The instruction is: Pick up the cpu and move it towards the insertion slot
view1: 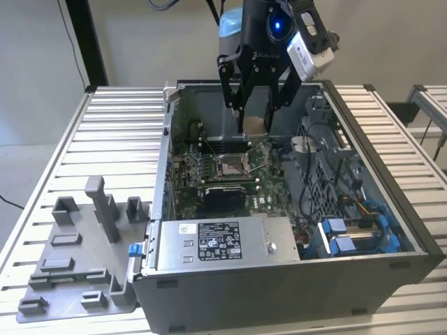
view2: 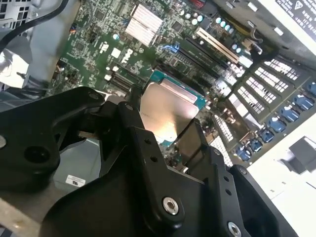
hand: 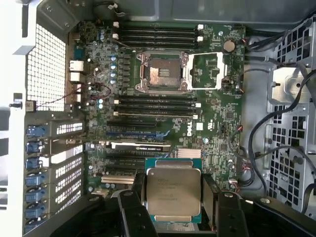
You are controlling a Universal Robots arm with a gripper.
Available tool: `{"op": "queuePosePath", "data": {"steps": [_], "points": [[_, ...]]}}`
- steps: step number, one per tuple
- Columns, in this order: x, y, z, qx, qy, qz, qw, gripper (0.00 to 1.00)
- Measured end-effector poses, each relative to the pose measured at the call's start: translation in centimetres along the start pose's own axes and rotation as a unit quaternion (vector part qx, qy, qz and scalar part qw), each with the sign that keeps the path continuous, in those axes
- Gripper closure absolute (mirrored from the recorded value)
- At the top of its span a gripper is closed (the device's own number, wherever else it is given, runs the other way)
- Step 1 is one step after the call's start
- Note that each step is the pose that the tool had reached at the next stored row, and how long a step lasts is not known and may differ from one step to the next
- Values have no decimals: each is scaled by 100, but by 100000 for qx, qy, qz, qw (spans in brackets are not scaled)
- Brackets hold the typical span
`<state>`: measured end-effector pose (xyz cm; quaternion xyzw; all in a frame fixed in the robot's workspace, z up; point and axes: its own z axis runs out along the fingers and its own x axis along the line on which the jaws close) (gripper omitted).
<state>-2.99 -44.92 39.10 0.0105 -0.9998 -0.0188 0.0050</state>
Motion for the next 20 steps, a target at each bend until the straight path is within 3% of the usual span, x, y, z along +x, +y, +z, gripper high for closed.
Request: {"op": "queuePosePath", "data": {"steps": [20], "points": [[-69,363,32,-2,-1,1,100000,100]]}}
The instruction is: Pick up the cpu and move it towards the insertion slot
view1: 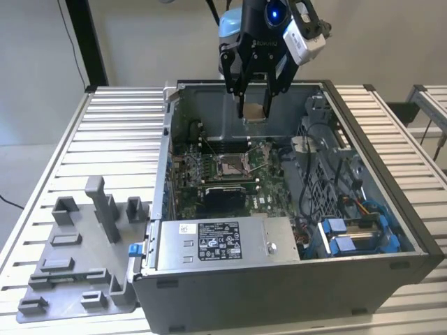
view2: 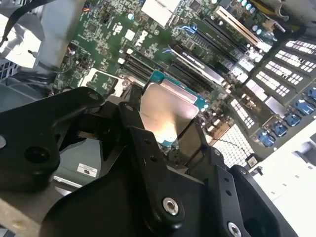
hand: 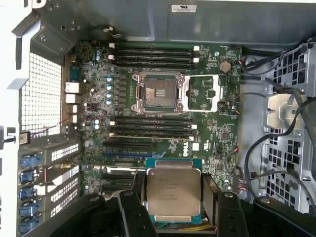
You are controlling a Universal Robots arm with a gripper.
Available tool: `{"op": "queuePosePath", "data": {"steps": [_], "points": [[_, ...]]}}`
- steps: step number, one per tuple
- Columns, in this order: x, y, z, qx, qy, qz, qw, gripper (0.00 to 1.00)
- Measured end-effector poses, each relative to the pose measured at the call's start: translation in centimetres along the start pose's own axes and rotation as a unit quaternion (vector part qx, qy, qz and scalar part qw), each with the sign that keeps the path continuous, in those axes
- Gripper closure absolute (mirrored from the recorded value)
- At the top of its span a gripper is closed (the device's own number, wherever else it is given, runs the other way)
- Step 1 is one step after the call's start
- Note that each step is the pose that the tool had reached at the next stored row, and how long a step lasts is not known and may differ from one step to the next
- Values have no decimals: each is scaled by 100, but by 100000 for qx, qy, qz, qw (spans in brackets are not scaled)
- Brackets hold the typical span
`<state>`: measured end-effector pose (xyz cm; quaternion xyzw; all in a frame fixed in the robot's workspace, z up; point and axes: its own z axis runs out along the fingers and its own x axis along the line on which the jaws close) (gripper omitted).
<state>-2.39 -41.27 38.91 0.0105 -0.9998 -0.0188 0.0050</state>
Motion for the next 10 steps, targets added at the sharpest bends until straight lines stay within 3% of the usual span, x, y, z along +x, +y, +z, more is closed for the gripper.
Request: {"op": "queuePosePath", "data": {"steps": [10], "points": [[-37,162,15,1,0,-2,100000,100]]}}
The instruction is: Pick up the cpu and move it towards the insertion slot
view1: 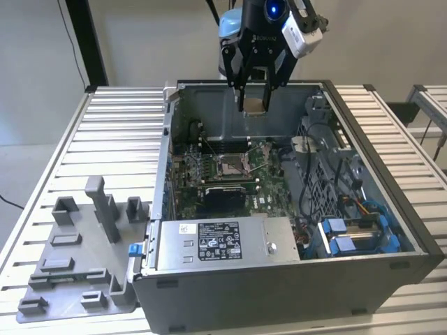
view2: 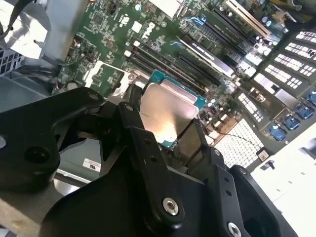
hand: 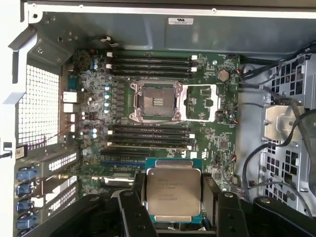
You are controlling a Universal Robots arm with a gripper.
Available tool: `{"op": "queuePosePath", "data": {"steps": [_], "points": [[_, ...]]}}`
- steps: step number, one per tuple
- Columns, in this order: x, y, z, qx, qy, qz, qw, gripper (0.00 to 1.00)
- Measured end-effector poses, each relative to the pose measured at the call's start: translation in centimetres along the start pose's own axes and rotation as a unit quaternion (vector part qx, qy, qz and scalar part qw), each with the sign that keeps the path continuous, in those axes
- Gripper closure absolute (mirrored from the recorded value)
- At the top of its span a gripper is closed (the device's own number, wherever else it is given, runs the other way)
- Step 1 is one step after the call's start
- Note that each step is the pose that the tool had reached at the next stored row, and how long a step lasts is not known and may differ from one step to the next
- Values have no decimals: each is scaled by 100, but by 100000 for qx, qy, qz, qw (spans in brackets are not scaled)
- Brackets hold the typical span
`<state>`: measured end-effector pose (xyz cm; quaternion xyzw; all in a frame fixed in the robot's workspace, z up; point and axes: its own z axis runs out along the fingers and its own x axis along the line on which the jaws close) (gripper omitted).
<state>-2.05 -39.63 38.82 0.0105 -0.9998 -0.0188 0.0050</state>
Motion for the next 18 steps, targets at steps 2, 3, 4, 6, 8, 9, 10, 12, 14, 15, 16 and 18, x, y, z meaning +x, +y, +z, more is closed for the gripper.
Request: {"op": "queuePosePath", "data": {"steps": [2,3,4,6,8,9,10,12,14,15,16,18], "points": [[-4,39,3,3,3,2,100000,100],[-4,65,5,0,0,3,100000,100],[-5,90,9,-1,-2,24,100000,100],[-4,134,16,-1,-3,101,100000,100],[12,170,26,0,-5,157,100000,100],[27,186,33,-5,-6,187,100000,100],[40,202,39,-4,-8,218,100000,100],[54,246,48,1,-7,267,100000,100],[63,291,58,0,-8,318,99999,100],[66,315,63,3,-10,345,99999,100],[69,338,69,-3,-12,374,99999,100],[75,384,80,-3,-14,431,99999,100]]}}
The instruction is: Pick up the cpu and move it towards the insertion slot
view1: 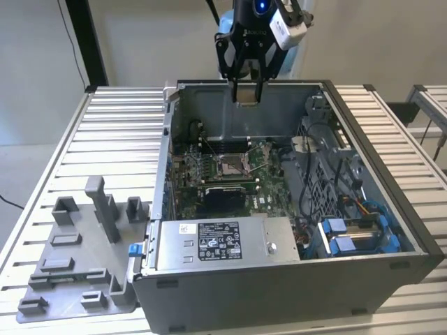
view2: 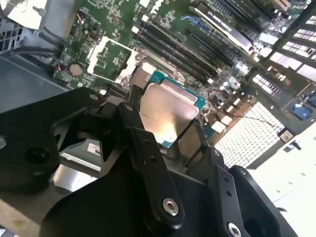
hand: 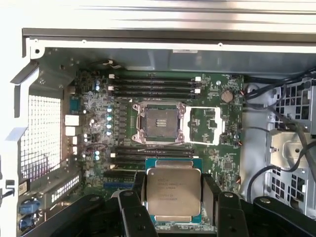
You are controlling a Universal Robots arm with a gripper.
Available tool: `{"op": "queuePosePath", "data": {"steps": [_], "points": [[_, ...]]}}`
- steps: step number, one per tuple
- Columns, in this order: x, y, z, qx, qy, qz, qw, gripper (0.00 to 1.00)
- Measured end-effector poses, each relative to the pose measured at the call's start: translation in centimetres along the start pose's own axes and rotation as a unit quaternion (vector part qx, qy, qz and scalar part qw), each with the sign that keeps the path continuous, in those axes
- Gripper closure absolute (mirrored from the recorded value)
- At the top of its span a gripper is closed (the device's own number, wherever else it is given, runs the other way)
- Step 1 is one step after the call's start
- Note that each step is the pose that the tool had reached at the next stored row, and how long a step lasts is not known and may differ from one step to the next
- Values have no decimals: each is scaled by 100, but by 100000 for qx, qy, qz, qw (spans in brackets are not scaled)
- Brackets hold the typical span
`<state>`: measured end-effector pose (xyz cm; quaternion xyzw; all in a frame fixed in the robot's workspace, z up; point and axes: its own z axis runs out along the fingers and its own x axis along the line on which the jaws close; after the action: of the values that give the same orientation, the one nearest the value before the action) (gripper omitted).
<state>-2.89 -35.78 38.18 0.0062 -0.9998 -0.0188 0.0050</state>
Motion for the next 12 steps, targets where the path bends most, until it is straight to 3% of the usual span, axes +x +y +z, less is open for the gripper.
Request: {"op": "queuePosePath", "data": {"steps": [12], "points": [[44,281,96,0,-10,276,100000,100]]}}
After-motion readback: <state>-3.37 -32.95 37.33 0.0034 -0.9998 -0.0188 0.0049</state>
